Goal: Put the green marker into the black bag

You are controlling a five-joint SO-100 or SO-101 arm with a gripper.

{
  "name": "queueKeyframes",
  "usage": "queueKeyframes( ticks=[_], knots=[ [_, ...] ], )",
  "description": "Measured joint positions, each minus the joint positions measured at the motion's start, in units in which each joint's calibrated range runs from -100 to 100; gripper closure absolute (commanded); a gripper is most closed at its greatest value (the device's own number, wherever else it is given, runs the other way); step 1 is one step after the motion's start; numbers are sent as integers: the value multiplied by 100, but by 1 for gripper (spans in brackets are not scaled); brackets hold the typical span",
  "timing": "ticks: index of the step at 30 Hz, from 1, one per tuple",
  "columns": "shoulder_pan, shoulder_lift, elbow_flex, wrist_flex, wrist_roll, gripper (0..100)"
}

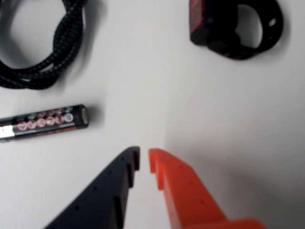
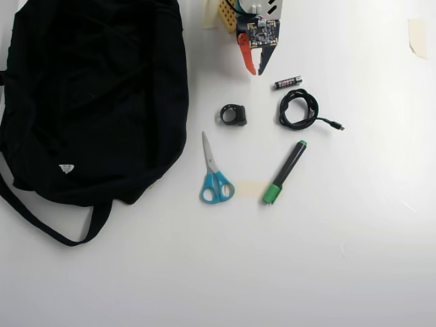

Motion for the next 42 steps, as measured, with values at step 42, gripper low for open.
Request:
queueKeyframes(
  ticks=[42],
  knots=[
    [-44, -8, 189, -1666, -15, 98]
  ],
)
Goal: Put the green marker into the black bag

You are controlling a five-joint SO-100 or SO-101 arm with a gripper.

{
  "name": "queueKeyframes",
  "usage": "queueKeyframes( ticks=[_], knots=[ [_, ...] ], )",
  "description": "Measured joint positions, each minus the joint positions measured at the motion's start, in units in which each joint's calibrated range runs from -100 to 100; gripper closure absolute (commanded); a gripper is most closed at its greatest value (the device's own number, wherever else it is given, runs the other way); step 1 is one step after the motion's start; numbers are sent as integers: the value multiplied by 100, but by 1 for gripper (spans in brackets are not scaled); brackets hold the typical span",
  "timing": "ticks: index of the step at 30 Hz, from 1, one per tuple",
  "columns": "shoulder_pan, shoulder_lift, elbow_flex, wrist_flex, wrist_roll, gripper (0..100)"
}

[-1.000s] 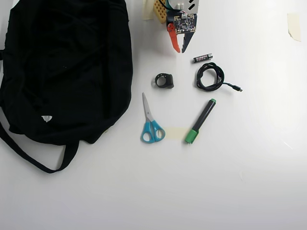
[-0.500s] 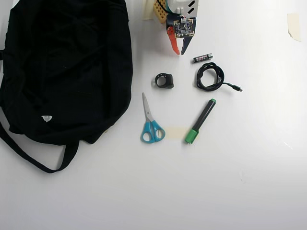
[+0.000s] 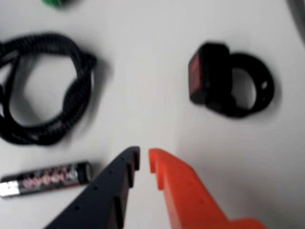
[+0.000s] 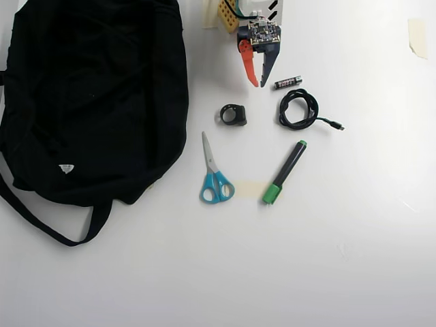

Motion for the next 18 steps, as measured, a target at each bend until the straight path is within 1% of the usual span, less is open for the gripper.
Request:
queueKeyframes(
  ticks=[4, 7, 11, 18],
  knots=[
    [0, 0, -535, -369, 10, 98],
    [0, 0, -794, -876, 10, 98],
    [7, 0, -888, -1486, 10, 98],
    [96, 42, -928, -2087, 20, 98]
  ],
)
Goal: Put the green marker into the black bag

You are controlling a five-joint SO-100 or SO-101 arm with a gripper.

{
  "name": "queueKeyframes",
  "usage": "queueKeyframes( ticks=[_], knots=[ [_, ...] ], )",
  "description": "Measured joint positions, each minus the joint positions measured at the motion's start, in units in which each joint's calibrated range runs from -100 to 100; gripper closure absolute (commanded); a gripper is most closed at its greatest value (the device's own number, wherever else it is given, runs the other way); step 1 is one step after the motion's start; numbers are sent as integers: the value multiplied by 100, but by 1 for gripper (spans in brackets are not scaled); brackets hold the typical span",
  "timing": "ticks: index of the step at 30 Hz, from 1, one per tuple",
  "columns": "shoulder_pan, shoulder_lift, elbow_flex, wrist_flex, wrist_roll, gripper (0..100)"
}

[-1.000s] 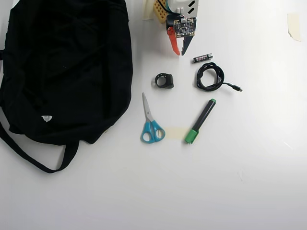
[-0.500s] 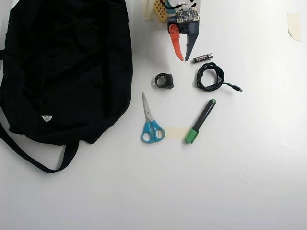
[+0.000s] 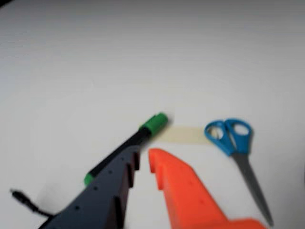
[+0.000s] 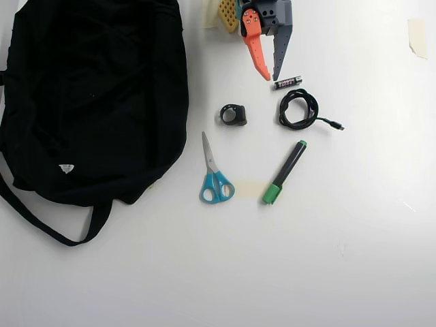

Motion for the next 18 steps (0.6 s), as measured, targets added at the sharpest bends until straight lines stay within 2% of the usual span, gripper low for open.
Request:
queueKeyframes(
  ticks=[7, 18],
  knots=[
    [37, 1146, -770, -593, 5, 98],
    [37, 4666, -3915, -670, 5, 98]
  ],
)
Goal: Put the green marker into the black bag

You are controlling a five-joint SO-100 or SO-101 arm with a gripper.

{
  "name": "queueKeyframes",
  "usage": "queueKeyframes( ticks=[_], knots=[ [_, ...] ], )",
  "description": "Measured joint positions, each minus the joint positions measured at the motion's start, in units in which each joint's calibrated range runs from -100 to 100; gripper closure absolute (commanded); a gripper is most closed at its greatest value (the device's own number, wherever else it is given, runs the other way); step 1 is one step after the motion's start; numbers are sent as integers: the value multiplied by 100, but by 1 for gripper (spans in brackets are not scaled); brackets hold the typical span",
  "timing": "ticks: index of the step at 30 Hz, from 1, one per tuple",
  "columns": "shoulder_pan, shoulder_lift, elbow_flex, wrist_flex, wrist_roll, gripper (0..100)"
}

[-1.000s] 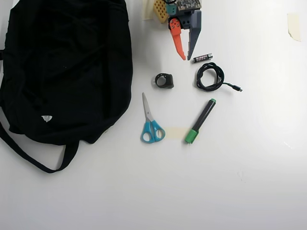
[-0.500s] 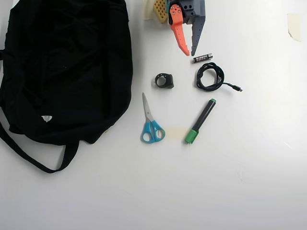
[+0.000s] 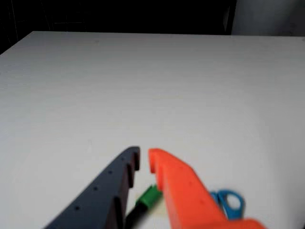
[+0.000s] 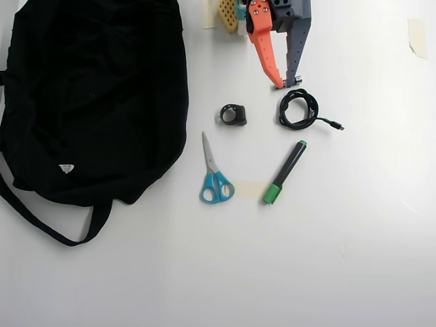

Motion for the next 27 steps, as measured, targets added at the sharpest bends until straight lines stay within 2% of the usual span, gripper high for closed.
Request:
queueKeyframes(
  ticks=[5, 18, 27],
  knots=[
    [0, 1229, -1061, -266, 0, 98],
    [191, 3653, -1918, -2714, 0, 98],
    [265, 5056, -3514, -2662, 0, 98]
  ],
)
